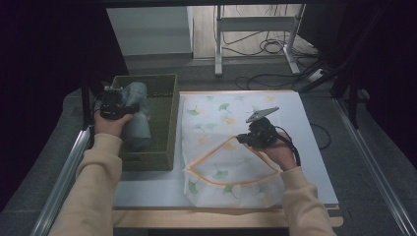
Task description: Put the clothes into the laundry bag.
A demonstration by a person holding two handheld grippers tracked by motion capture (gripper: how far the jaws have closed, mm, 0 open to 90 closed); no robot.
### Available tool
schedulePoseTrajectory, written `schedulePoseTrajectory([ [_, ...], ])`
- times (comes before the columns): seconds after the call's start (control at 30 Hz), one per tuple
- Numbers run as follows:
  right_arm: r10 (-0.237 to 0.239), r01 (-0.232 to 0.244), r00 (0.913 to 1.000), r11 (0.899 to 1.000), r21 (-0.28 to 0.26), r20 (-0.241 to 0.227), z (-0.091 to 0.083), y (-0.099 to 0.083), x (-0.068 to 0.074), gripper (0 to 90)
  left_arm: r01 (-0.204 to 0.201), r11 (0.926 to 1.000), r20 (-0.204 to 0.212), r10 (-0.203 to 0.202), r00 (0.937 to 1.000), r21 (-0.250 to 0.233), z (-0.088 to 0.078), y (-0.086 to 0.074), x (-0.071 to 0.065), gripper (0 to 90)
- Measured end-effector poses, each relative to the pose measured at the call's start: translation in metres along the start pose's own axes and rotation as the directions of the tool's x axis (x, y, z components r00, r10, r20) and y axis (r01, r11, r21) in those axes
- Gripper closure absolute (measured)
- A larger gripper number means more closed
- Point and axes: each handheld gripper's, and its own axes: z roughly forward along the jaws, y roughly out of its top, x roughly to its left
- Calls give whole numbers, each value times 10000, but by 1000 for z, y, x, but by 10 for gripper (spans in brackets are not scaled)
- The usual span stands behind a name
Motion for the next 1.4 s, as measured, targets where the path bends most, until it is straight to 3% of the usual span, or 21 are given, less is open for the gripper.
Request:
schedulePoseTrajectory([
  [0.23,-13,13,10000,10000,7,9,0,0,0,884,2,9988,266,11,9996,-489,-16,2,-4,703],
  [1.07,-8,8,10000,10000,-1,37,0,0,-1,884,60,9897,957,78,9954,-1432,-44,5,-15,703],
  [1.4,15,-15,10000,10000,-7,47,0,-1,-1,884,5,9689,1496,377,9880,-2476,-71,1,-26,702],
])
